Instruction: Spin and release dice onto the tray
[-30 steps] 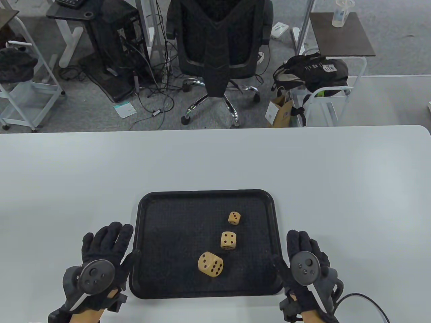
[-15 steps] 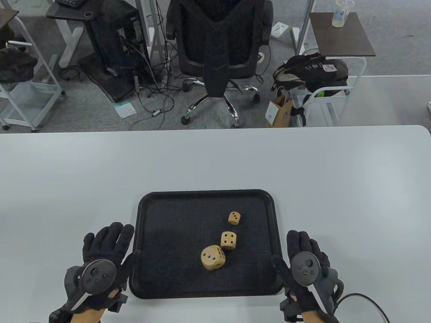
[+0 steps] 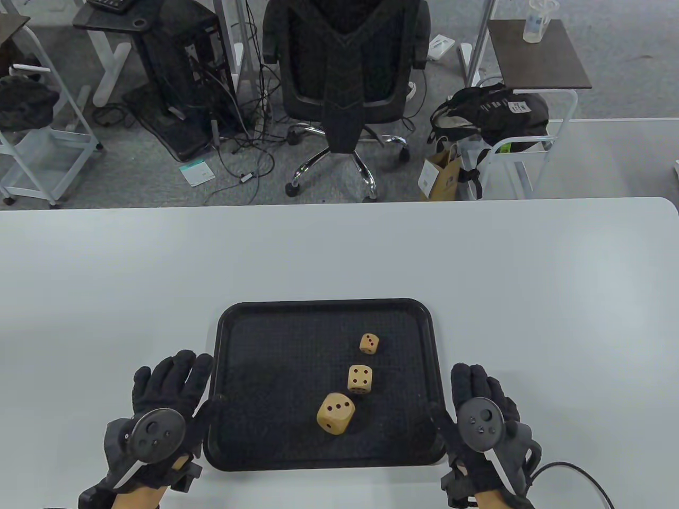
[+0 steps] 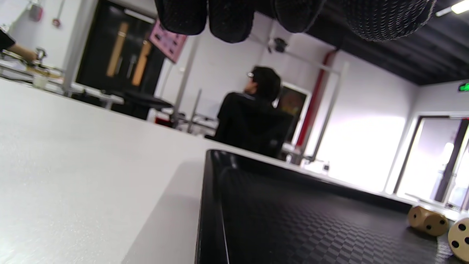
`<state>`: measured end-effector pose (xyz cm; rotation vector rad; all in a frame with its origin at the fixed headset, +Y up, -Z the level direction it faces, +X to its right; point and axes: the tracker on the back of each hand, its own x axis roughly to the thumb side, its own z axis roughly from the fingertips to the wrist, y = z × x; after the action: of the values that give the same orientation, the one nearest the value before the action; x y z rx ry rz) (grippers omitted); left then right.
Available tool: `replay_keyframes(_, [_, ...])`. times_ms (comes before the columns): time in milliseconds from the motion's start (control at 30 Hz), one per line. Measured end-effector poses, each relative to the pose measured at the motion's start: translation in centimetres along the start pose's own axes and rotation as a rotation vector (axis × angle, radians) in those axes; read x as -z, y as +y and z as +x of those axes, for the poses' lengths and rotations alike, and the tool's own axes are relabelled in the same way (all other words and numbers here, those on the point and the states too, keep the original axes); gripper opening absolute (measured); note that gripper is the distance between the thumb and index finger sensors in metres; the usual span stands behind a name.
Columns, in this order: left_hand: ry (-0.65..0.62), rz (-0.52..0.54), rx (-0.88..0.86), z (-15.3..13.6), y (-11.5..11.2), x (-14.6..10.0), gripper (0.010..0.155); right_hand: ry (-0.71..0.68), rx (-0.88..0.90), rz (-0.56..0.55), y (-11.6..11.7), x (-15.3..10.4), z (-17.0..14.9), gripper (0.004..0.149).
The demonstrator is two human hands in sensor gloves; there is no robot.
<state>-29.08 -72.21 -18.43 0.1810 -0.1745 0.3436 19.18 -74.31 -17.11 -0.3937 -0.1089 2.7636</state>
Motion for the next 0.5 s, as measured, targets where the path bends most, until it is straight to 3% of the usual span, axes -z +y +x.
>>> replay_keyframes(500, [-0.006,-0.013,0.005,0.1,-0.16,0.03,0.071,0.034,-0.008,0.018,0.45,0.34,-0.17,0.082])
